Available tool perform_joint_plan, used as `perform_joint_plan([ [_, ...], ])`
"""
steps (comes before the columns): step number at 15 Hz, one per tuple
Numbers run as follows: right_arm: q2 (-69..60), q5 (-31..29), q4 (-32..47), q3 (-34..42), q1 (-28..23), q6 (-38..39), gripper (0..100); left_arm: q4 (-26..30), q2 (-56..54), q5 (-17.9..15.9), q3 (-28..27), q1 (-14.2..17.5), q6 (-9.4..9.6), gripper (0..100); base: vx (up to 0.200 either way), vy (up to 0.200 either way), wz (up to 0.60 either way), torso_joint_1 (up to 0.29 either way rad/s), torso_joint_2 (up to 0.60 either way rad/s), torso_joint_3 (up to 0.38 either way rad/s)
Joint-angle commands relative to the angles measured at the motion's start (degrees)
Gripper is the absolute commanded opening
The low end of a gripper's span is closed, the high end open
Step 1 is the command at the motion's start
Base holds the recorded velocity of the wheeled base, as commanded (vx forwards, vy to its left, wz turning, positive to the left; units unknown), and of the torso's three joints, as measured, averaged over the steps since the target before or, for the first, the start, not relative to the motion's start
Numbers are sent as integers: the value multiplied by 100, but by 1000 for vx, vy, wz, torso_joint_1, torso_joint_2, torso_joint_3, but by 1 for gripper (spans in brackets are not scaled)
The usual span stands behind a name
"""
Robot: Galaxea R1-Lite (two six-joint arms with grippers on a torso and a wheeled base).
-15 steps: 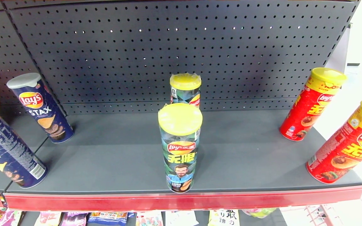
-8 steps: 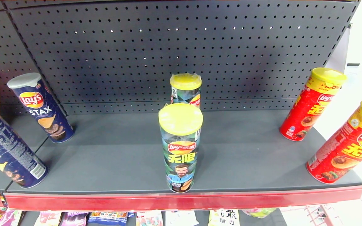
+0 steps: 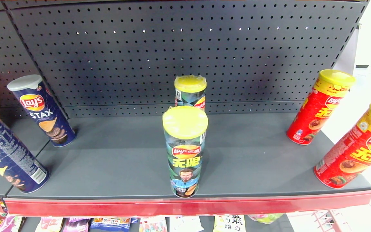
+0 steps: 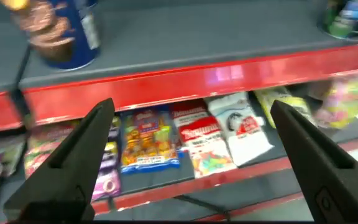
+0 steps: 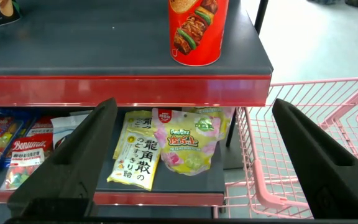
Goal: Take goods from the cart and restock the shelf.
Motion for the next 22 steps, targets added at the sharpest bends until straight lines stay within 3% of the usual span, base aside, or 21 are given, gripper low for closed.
perform_joint_plan([
  [1,-2,-1,8,0,1,1,100,-9,157,20,-1,761,3,100,0,0,0,0,0,0],
  [3,-2,-1,0,0,1,1,100,-9,-300,20,-1,699,11,100,0,0,0,0,0,0],
  [5,-2,-1,0,0,1,9,100,-18,-634,37,7,805,-94,100,0,0,0,0,0,0],
  [7,-2,-1,0,0,1,9,100,-18,-634,20,7,805,-15,100,0,0,0,0,0,0],
  [22,-2,-1,0,0,1,18,100,-9,-634,20,7,805,-6,100,0,0,80,0,0,0],
])
